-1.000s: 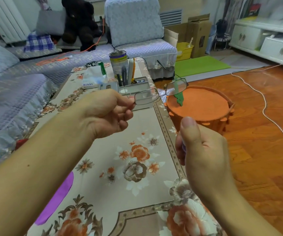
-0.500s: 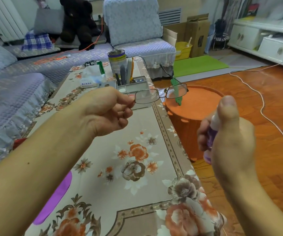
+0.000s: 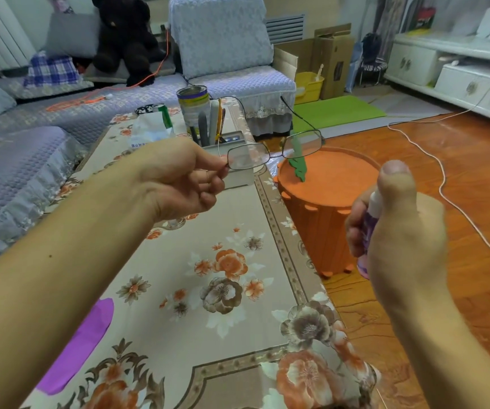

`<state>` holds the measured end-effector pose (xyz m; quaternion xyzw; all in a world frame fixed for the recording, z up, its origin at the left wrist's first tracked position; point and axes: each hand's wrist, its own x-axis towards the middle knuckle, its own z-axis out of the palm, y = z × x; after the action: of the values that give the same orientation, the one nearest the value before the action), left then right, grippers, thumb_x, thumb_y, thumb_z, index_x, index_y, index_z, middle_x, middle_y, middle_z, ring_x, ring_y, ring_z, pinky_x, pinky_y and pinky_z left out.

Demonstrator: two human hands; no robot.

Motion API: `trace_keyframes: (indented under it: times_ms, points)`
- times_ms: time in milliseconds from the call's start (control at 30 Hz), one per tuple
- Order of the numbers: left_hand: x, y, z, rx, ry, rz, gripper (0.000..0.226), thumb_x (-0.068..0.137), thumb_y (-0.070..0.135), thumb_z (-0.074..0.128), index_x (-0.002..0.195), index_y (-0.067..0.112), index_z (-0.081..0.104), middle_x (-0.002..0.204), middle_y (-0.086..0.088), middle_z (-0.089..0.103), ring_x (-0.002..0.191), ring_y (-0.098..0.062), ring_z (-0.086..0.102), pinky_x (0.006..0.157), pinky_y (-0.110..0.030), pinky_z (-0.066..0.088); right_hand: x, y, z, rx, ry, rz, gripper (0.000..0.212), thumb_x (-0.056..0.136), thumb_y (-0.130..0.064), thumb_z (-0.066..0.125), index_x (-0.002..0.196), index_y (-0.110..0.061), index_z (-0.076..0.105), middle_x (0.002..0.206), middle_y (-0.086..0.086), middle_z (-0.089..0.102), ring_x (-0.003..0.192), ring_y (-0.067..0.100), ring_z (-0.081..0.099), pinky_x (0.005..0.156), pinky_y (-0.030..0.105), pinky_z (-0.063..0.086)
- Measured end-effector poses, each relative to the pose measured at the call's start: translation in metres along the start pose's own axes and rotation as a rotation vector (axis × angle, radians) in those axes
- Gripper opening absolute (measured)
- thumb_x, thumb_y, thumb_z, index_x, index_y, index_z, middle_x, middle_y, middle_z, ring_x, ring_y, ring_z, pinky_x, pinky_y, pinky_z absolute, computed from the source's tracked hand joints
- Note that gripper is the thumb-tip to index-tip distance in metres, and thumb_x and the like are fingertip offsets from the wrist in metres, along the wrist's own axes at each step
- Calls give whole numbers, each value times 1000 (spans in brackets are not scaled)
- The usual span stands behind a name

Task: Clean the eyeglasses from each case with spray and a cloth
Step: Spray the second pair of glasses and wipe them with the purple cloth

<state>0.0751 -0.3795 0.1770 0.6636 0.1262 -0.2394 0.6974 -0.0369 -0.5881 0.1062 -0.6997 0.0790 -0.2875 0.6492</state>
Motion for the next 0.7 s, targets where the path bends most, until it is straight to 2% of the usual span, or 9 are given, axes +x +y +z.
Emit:
trace_keyframes:
  times_ms: [100,200,333,400,467,500,533,600,700]
  points:
    - [1,0,0,2,2,3,18,94,5,56,103,10,71,71,-2,60,63,-9,44,59,-21,29,0,1,-1,5,-3,7,66,90,-64,34,59,-10,58,46,5,51,41,18,44,48,29,33]
    - [2,0,-1,2,-1,-3,18,94,5,56,103,9,72,71,-2,60,62,-9,45,58,-21,30,0,0,-2,24,4,12,66,93,-60,34,62,-6,56,48,5,51,42,18,45,41,28,33]
    - [2,-2,-3,-5,6,-5,19,92,5,57,101,9,73,71,-2,61,62,-9,45,59,-21,31,-1,5,0,16,-14,32,76,88,-74,32,66,-5,53,51,3,51,45,17,47,40,25,34]
    - [2,-5,-8,-1,22,4,18,93,5,57,101,10,73,71,-1,61,61,-9,46,59,-21,31,2,10,5,14,-44,70,71,88,-75,33,68,-10,54,56,2,54,51,17,51,46,30,40]
    - [0,-12,-20,-7,61,28,19,94,5,57,102,11,73,73,-1,61,60,-9,47,57,-20,32,10,13,14,-5,-111,116,42,93,-61,43,88,-20,54,69,-2,57,63,15,54,59,40,47]
    - [-2,-18,-29,-14,89,49,19,94,4,56,102,12,72,75,-1,61,59,-9,48,56,-20,33,16,19,18,-18,-141,152,22,96,-46,50,99,-24,50,80,-1,57,69,15,54,64,42,50]
    - [-5,-25,-39,-16,122,75,19,95,3,55,102,12,70,77,-2,60,60,-9,49,56,-20,34,22,25,23,-52,-175,207,12,98,-28,52,107,-26,45,91,1,56,75,16,54,66,41,52]
    - [-11,-43,-64,5,192,124,20,97,0,54,106,10,69,79,-3,61,61,-10,51,57,-22,34,33,45,37,-146,-283,285,28,97,-6,54,114,-25,44,106,7,57,86,23,59,70,37,53]
    - [-23,-74,-98,120,297,182,21,95,-5,58,104,8,73,85,-8,64,67,-14,54,60,-26,38,40,76,71,-208,-395,318,32,94,-4,64,120,-20,56,111,5,64,103,28,64,80,37,53]
